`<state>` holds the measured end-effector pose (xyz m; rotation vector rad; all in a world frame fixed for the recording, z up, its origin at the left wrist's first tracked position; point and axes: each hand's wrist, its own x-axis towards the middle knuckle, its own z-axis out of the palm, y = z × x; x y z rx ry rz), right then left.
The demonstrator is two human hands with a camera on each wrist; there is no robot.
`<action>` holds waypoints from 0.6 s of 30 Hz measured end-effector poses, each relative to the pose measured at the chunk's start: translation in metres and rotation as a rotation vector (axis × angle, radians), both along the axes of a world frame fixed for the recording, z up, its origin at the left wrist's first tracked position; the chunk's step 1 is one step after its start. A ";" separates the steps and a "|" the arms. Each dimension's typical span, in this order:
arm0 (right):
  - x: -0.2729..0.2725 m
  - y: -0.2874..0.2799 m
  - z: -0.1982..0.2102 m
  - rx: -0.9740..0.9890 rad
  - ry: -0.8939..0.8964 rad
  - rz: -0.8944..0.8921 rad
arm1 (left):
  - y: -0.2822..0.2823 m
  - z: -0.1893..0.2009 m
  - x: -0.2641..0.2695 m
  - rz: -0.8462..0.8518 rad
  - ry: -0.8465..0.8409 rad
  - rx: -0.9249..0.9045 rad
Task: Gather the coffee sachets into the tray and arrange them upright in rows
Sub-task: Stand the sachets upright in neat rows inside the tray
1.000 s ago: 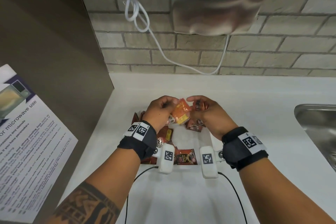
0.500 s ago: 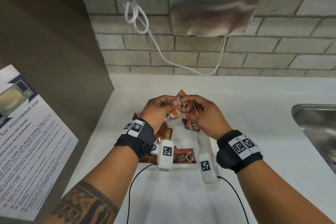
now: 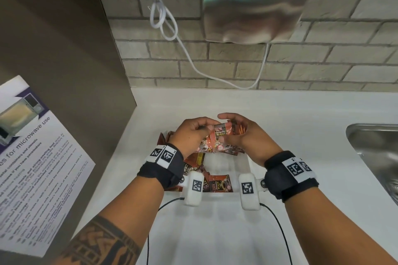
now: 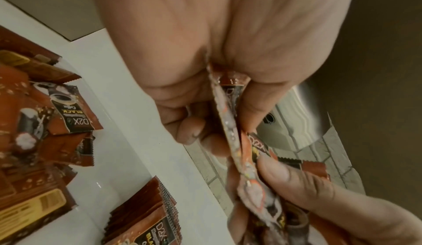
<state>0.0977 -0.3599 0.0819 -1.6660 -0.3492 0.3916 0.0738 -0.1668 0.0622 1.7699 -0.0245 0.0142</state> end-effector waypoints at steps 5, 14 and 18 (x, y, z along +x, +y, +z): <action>0.003 -0.004 -0.002 0.124 0.078 -0.051 | 0.003 -0.001 -0.003 0.030 -0.005 -0.065; -0.003 0.003 0.002 0.138 0.167 0.001 | -0.003 0.002 -0.002 0.120 -0.078 -0.134; -0.005 0.008 0.000 0.051 0.176 0.113 | -0.016 0.007 -0.004 0.047 -0.047 -0.258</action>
